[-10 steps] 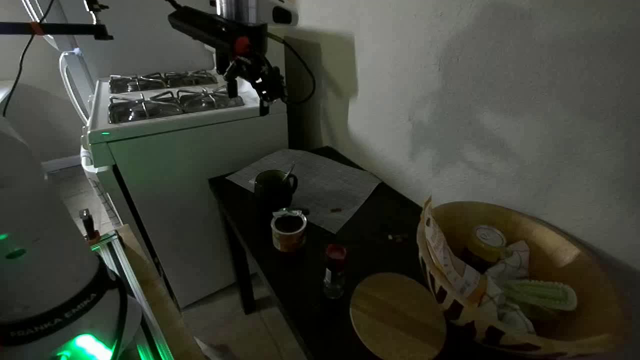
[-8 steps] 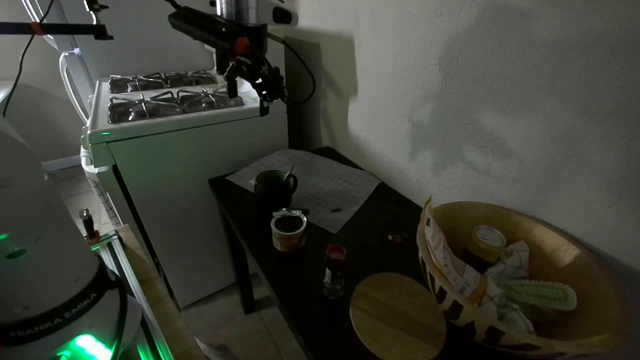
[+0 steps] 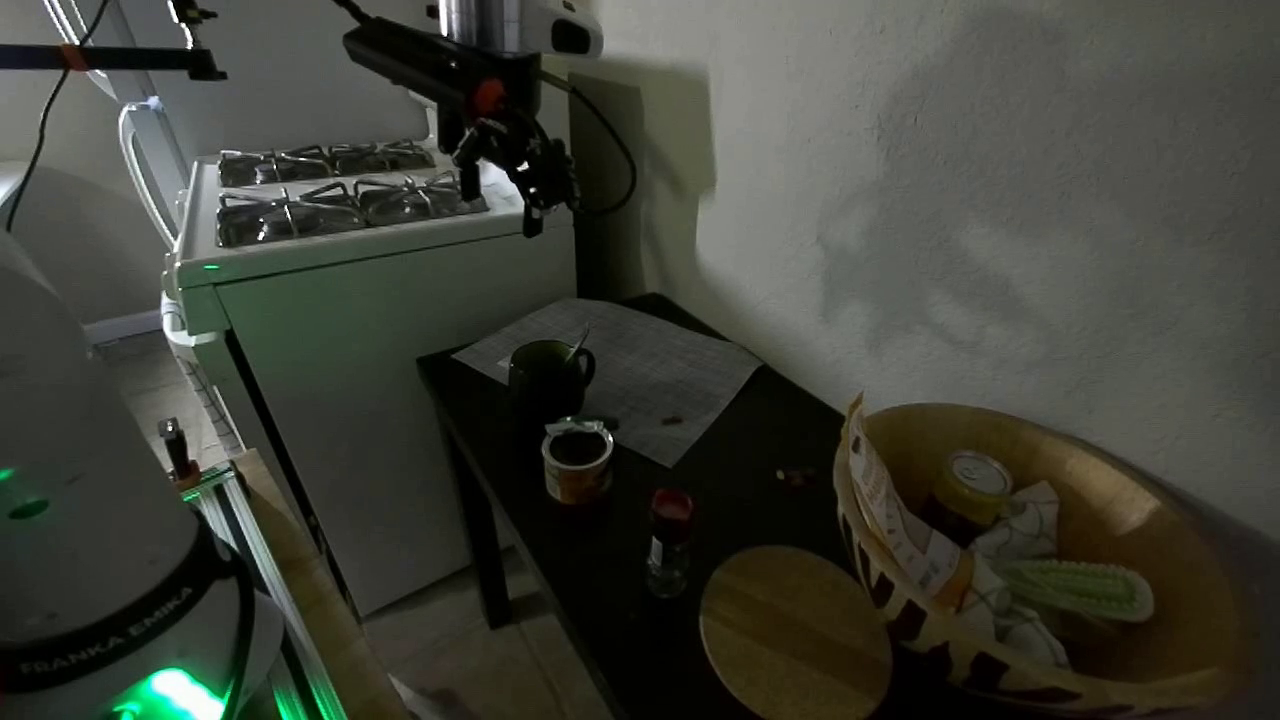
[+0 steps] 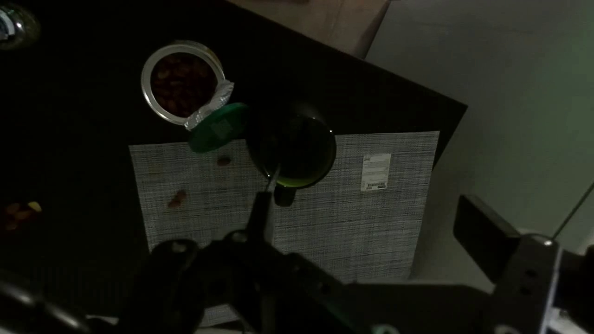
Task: Remove the white packet from the bowl.
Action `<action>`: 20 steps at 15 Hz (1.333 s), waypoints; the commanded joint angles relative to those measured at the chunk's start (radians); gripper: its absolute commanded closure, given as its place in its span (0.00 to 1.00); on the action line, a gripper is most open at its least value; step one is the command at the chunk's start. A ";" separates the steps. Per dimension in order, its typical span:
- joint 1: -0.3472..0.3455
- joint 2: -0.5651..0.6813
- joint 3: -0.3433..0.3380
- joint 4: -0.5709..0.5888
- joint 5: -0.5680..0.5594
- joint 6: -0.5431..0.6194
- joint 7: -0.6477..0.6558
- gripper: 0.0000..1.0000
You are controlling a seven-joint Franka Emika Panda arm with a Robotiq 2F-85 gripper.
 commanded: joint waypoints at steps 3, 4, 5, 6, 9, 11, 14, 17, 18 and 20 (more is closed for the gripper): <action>-0.108 0.111 -0.037 0.046 -0.076 0.093 -0.009 0.00; -0.151 0.125 -0.033 0.058 -0.142 0.140 0.004 0.00; -0.183 0.143 -0.036 0.073 -0.195 0.173 0.007 0.00; -0.219 0.175 -0.041 0.093 -0.257 0.211 0.008 0.00; -0.318 0.258 -0.042 0.138 -0.447 0.327 0.043 0.00; -0.384 0.334 -0.040 0.165 -0.597 0.414 0.091 0.00; -0.499 0.447 -0.011 0.219 -0.856 0.474 0.218 0.00; -0.543 0.530 -0.002 0.276 -1.105 0.409 0.359 0.00; -0.545 0.561 -0.001 0.291 -1.188 0.388 0.414 0.00; -0.468 0.595 -0.065 0.298 -1.263 0.329 0.462 0.00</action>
